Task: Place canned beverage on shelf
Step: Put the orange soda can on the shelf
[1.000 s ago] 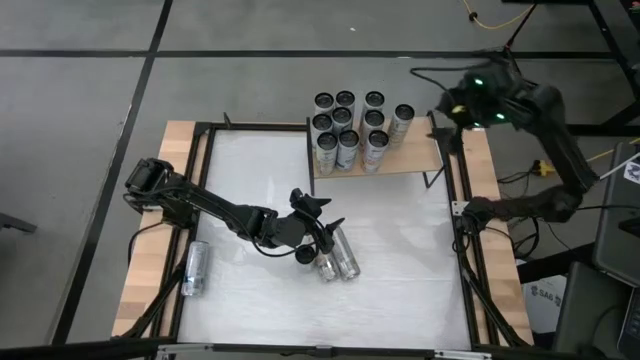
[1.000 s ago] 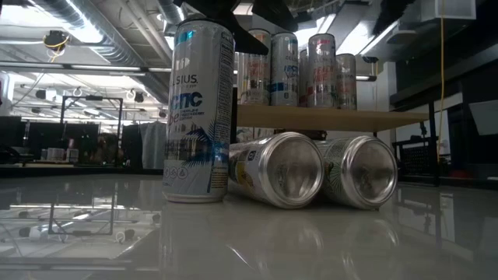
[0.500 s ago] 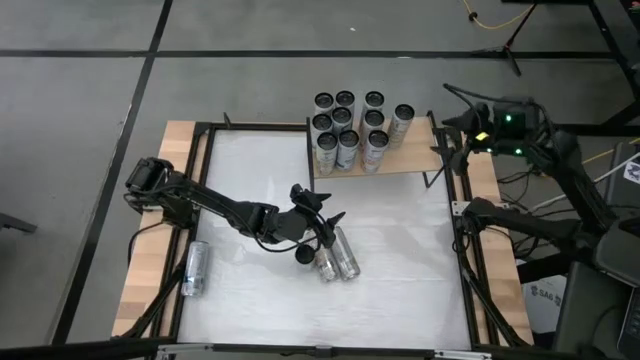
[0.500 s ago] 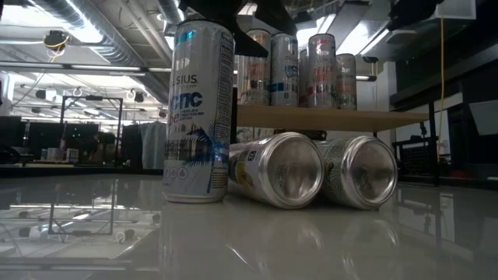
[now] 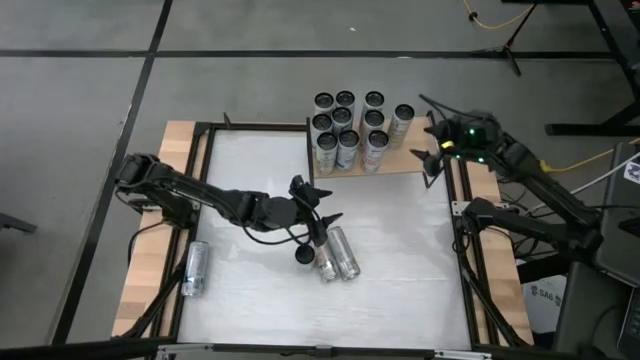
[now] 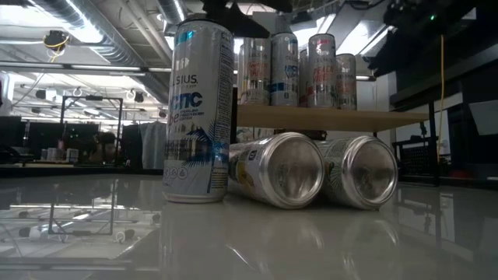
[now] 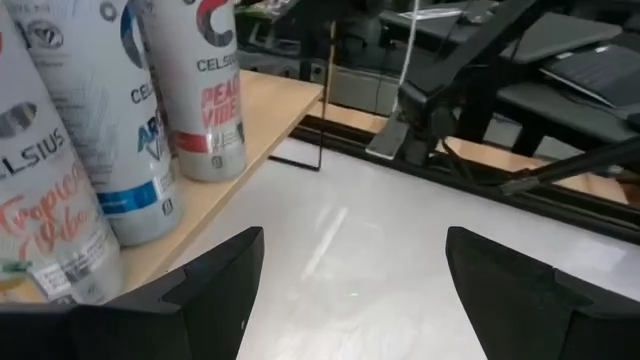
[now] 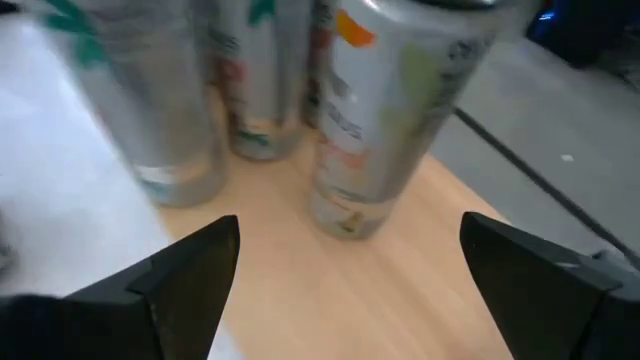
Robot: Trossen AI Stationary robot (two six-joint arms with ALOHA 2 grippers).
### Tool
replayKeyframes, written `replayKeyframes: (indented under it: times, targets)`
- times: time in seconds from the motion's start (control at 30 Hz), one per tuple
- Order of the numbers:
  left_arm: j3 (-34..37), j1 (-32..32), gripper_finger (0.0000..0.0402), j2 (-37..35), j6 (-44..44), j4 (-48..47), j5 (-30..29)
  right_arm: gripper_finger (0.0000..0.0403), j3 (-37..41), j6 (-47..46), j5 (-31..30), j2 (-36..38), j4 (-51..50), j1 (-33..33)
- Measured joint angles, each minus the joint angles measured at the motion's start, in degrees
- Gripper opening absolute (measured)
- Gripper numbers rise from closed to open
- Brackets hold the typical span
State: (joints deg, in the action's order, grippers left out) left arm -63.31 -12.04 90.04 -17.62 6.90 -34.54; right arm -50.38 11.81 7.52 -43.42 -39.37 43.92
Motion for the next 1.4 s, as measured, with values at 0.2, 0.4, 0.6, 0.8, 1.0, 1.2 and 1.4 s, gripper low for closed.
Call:
replayKeyframes:
  times: [0.2, 0.4, 0.6, 0.8, 1.0, 1.2, 1.4]
  targets:
    - [0.00, 1.23, 0.0306, -0.17, 0.19, -0.05, 0.96, 0.0370, 4.39, 0.69, -5.27, -0.31, 6.51, 0.00]
    - [0.00, 2.39, 0.0306, -0.17, 0.16, -0.02, 0.83, 0.0370, 7.43, 1.03, -7.04, -2.83, 16.03, 0.00]
    - [0.00, 2.96, 0.0306, -0.17, 0.17, -0.02, 0.78, 0.0370, 7.58, 1.94, -7.12, -8.54, 19.71, 0.00]
    - [0.00, 3.03, 0.0306, -0.17, 0.14, -0.04, 0.63, 0.0370, 7.58, 2.17, -7.06, -13.11, 21.44, 0.00]
    - [0.00, 3.13, 0.0306, -0.17, -0.16, -0.04, 0.61, 0.0370, 7.58, 2.19, -6.99, -16.91, 26.64, 0.00]
    - [0.00, 3.13, 0.0306, -0.15, -0.22, -0.02, 0.57, 0.0370, 7.58, 5.07, -6.99, -19.60, 30.34, 0.00]
    - [0.00, 3.13, 0.0306, -0.15, -0.29, -0.02, 0.56, 0.0370, 7.58, 6.65, -6.89, -20.59, 32.17, 0.74]
